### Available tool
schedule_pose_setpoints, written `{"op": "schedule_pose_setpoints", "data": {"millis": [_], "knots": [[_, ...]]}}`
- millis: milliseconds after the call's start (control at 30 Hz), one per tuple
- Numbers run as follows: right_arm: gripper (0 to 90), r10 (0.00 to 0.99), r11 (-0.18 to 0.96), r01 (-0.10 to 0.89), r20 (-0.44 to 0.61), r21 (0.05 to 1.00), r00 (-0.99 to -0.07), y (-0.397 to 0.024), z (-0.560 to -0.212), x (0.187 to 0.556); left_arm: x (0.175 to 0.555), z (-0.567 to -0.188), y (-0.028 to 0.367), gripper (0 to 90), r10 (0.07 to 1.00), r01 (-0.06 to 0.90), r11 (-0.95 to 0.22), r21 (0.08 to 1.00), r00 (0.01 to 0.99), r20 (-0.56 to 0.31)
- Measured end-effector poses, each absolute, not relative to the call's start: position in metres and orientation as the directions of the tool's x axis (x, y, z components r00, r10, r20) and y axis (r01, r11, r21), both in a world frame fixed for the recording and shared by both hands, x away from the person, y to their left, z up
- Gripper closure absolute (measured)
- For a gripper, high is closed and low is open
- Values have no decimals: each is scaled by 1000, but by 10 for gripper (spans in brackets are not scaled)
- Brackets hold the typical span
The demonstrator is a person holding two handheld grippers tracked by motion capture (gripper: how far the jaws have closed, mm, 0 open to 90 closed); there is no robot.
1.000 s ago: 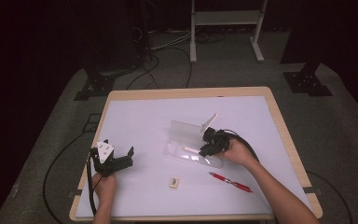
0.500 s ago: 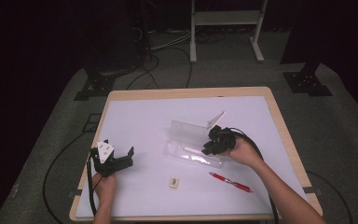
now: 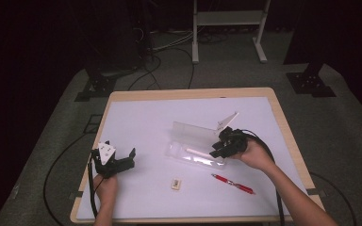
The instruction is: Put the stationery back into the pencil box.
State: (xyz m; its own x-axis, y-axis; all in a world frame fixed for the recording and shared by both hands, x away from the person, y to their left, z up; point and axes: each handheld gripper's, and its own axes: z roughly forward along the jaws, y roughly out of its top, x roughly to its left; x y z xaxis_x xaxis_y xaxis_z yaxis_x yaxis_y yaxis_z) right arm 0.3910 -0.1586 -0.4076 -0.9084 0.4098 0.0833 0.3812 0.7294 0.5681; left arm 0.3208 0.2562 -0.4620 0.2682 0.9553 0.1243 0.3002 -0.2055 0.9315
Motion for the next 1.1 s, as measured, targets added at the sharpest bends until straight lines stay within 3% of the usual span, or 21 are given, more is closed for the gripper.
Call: {"op": "schedule_pose_setpoints", "data": {"millis": [533,1100], "knots": [[490,434,702,399,90,590,-896,-183,-401,366,321,-462,256,0,955,301,-209,930,268,128],[502,434,710,396,81,582,-897,-203,-409,317,321,-462,256,0,956,304,-205,930,267,124]]}}
